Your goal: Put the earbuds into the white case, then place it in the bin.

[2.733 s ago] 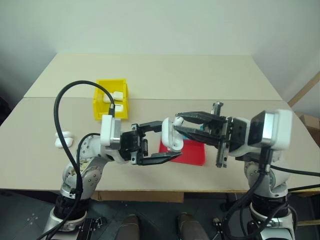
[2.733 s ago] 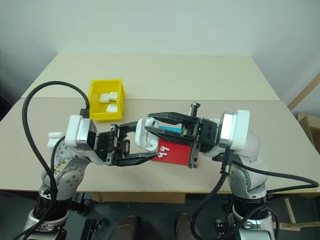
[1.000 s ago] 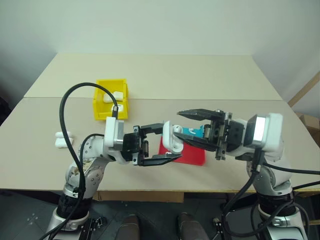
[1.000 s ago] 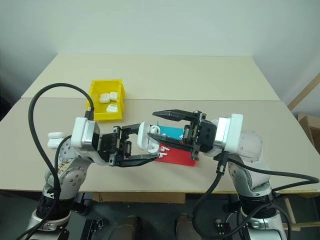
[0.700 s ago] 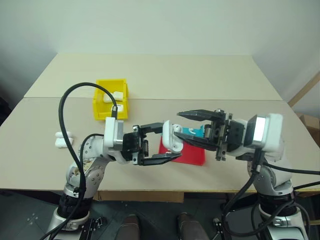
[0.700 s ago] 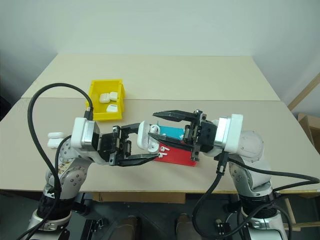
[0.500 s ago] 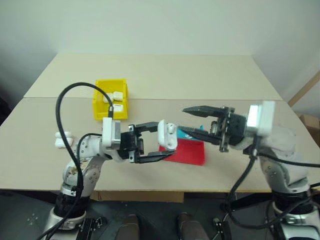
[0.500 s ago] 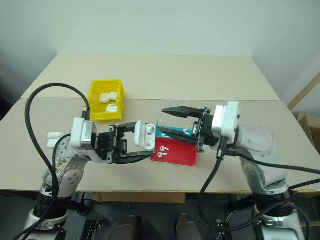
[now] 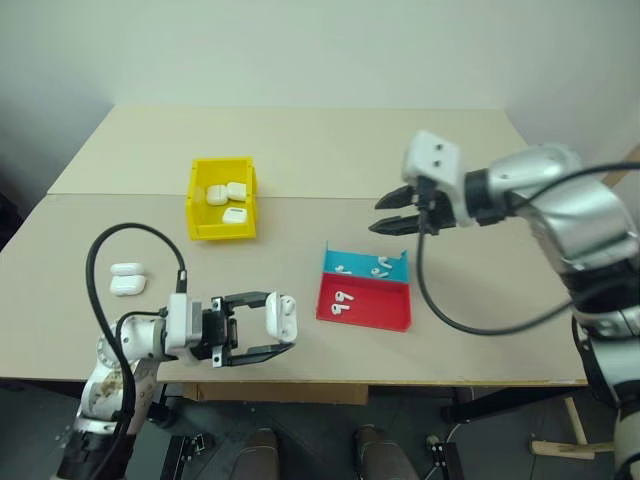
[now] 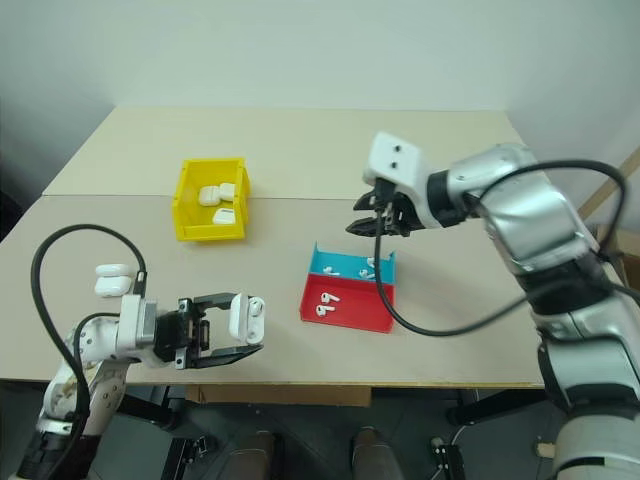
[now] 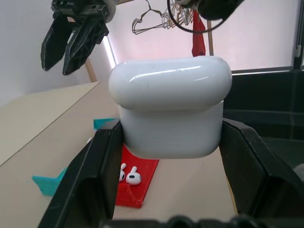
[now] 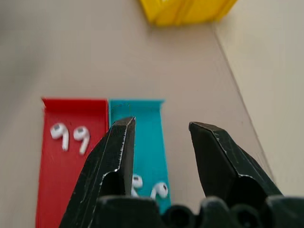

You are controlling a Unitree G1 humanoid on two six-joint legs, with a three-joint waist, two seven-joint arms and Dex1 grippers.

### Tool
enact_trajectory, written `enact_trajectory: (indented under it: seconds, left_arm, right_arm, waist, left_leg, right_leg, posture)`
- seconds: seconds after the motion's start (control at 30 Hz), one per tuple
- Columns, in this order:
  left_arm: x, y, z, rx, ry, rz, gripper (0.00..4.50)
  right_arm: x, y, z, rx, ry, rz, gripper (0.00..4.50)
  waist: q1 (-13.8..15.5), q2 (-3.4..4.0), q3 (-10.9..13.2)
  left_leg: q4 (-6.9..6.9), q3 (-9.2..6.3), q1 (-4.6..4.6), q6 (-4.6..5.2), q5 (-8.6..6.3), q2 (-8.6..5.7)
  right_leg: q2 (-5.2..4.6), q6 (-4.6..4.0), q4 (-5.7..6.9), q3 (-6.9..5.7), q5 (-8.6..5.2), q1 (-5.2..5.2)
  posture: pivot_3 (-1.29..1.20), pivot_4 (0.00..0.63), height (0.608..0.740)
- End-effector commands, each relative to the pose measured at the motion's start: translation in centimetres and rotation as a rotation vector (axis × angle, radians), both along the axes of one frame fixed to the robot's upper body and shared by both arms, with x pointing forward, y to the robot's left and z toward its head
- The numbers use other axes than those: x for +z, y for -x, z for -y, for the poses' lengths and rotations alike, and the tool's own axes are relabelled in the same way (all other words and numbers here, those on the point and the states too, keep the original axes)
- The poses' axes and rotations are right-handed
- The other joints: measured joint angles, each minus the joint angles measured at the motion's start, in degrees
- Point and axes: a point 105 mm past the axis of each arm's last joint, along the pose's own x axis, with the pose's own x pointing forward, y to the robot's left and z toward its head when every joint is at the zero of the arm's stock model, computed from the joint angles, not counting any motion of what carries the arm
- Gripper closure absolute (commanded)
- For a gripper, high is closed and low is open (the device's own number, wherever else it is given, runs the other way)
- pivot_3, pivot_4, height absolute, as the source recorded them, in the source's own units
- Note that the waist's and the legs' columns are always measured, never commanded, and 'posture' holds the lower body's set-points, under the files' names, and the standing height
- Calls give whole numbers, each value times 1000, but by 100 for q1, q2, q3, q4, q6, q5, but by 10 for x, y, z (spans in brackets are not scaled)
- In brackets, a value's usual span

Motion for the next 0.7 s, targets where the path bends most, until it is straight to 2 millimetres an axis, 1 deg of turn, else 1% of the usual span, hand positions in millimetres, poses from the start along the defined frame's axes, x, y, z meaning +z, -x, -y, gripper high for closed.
enact_trajectory:
  seconds: [0.03,0.13,0.27,0.37,0.47,0.7]
  left_arm:
    - [3,4,-3,18,-10,63,1725]
    - [2,7,-2,20,2,62,1725]
    - [2,7,1,33,10,64,1725]
    - [3,6,2,37,13,67,1725]
    - [4,6,3,39,14,75,1725]
    - [5,6,6,46,16,81,1725]
  right_arm:
    - [-7,-12,1,-6,149,-14,2247]
    - [-12,-19,-2,15,212,-8,2247]
    - [-16,-27,-16,69,249,18,2247]
    - [-21,-36,-23,67,262,22,2247]
    - [-32,-45,-18,42,337,20,2247]
    - [-43,-55,-4,-26,411,-25,2247]
  waist:
    - [3,0,0]
    - [3,2,1]
    - [-5,3,2]
    - [-20,3,1]
    - [-16,3,2]
    - [-9,5,3]
  left_leg:
    - [0,-2,-3,0,0,0]
    - [0,-1,-2,0,0,0]
    - [0,-1,-1,0,0,0]
    - [0,0,3,0,0,1]
    - [-1,-2,3,0,0,1]
    - [-1,-2,1,0,0,-1]
  right_leg:
    - [0,0,1,-2,0,-1]
    - [0,0,4,-1,0,-3]
    - [-1,0,5,-1,0,-3]
    - [0,-1,10,-1,1,-3]
    - [1,-2,11,-2,1,-3]
    - [-2,-2,11,-3,1,-4]
  posture:
    - [0,150,740]
    - [0,150,740]
    - [0,150,740]
    - [0,150,740]
    - [0,150,740]
    - [0,150,740]
